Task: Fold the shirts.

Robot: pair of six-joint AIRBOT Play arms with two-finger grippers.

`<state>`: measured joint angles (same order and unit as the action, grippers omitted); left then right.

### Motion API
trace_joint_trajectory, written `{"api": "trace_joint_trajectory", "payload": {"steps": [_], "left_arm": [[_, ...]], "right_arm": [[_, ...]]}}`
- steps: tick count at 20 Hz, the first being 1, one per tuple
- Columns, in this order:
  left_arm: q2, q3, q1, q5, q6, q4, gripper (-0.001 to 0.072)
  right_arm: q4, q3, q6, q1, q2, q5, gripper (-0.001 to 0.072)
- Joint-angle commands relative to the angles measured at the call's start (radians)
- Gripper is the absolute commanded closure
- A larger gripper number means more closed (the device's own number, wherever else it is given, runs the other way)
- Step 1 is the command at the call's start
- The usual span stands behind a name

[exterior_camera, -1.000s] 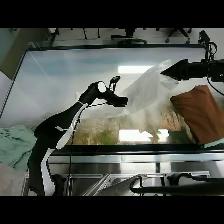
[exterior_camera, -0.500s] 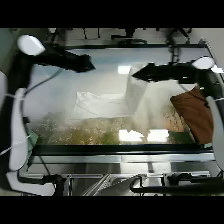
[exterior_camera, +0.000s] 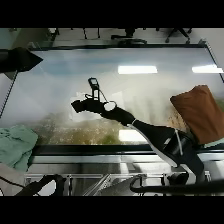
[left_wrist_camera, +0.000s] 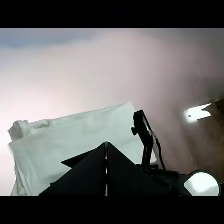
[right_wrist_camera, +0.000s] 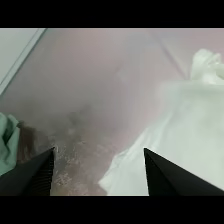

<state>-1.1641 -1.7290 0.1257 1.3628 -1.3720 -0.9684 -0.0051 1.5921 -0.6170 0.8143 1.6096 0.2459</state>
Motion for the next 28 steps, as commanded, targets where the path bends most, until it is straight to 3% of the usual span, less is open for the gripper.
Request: {"api": "trace_joint_trajectory", "payload": {"steps": [1,2,3,4,6,9,11,12,13,20,23,24,25,27,28], "left_arm": [[0.04,0.11,0.037,-0.002,0.034,0.0,0.0687],[0.04,0.127,0.037,-0.002,0.034,0.0,0.0687],[0.04,0.138,0.037,0.0,0.037,0.0,0.0687],[0.04,0.146,0.037,-0.001,0.037,0.0,0.0687],[0.037,0.15,0.036,0.001,0.036,0.003,0.0687],[0.038,0.149,0.036,0.024,0.036,0.002,0.0687],[0.038,0.15,0.036,0.026,0.036,0.002,0.0687],[0.038,0.15,0.036,0.026,0.036,0.002,0.0687],[0.038,0.15,0.036,0.027,0.036,0.002,0.0687],[0.037,0.15,0.036,0.05,0.036,0.0,0.0687],[0.037,0.15,0.036,0.048,0.036,0.0,0.0687],[0.037,0.15,0.036,0.048,0.036,0.0,0.0687],[0.037,0.15,0.036,0.049,0.036,0.0,0.0687],[0.037,0.15,0.034,0.049,0.036,0.001,0.0687],[0.037,0.15,0.034,0.049,0.036,0.001,0.0687]], "right_arm": [[0.049,0.043,0.095,0.022,0.034,-0.024,0.0178],[0.004,0.043,0.095,-0.007,0.013,0.034,0.0305],[-0.057,0.043,0.093,-0.043,-0.01,0.122,0.0372],[-0.119,0.043,0.064,-0.08,-0.032,0.201,0.0371],[-0.322,0.043,-0.169,-0.179,-0.078,0.341,0.0366],[-0.727,0.043,-0.584,-0.374,-0.134,0.618,0.0181],[-0.904,0.043,-0.709,-0.492,-0.131,0.774,0.0171],[-0.948,0.043,-0.735,-0.533,-0.118,0.816,0.0057],[-0.965,0.043,-0.738,-0.565,-0.1,0.848,0.0034],[-0.946,0.043,-0.737,-0.581,0.024,0.883,0.0034],[-0.8,0.043,-0.679,-0.568,0.058,0.884,0.0035],[-0.733,0.043,-0.661,-0.565,0.066,0.883,0.0062],[-0.689,0.043,-0.661,-0.563,0.072,0.877,0.0159],[-0.633,0.043,-0.661,-0.561,0.087,0.877,0.0209],[-0.602,0.043,-0.647,-0.561,0.094,0.88,0.0344]]}}
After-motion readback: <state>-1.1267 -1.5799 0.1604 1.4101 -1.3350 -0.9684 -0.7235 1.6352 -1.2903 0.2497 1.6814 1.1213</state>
